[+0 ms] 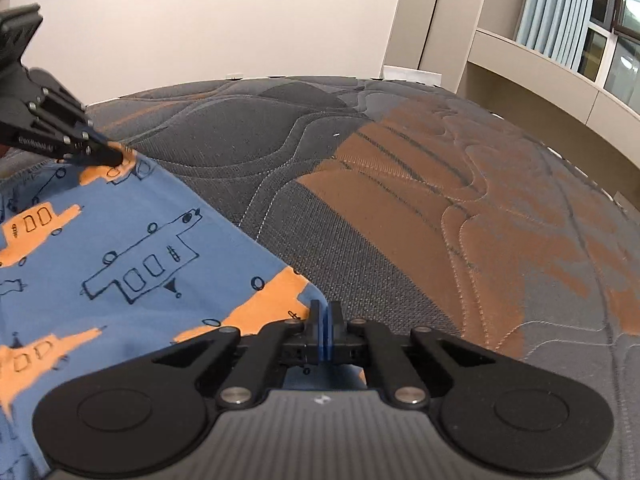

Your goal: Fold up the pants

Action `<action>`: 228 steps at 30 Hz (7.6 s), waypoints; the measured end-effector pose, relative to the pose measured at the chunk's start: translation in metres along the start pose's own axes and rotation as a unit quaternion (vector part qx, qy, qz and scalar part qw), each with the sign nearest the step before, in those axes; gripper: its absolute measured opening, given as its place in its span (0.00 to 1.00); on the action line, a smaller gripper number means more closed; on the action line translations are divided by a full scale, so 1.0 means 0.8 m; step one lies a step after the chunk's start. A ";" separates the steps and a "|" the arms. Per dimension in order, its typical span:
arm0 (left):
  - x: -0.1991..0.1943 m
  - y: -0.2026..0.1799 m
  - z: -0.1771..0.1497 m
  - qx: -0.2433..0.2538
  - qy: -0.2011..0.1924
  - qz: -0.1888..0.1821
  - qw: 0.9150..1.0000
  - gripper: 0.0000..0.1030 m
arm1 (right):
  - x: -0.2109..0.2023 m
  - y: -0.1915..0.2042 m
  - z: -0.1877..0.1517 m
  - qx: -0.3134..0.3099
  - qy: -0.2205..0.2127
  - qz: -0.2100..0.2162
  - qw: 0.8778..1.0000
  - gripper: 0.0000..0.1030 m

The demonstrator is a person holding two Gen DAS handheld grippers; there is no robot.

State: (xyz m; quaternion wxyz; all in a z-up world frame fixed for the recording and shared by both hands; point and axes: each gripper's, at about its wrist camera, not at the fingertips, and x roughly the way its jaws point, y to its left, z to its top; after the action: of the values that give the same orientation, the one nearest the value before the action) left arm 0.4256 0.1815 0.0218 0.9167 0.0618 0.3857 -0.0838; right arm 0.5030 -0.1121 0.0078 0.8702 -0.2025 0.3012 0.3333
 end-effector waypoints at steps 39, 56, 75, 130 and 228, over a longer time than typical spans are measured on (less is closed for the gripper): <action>-0.068 -0.012 -0.006 0.011 -0.056 -0.001 0.998 0.02 | -0.094 0.022 -0.009 -0.024 -0.053 -0.028 0.998 0.03; -0.226 -0.091 -0.064 0.050 -0.133 0.043 0.989 0.02 | -0.247 0.123 -0.034 -0.051 -0.126 -0.124 0.983 0.02; -0.302 -0.139 -0.171 0.137 -0.163 0.042 0.976 0.02 | -0.326 0.223 -0.134 0.019 -0.134 -0.168 0.977 0.02; -0.229 -0.380 -0.235 0.033 -0.208 -0.210 0.955 0.99 | -0.416 0.167 -0.316 0.170 -0.121 -0.244 0.947 1.00; -0.016 -0.673 0.016 0.223 0.040 -0.361 0.904 0.29 | -0.418 0.143 -0.409 -0.038 -0.026 -0.338 0.940 0.12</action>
State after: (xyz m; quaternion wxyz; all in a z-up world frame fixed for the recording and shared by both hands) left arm 0.3172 -0.3465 0.0140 0.7697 0.1245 0.3889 -0.4907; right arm 0.0962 -0.3671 -0.0301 0.9307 -0.3169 0.1789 0.0359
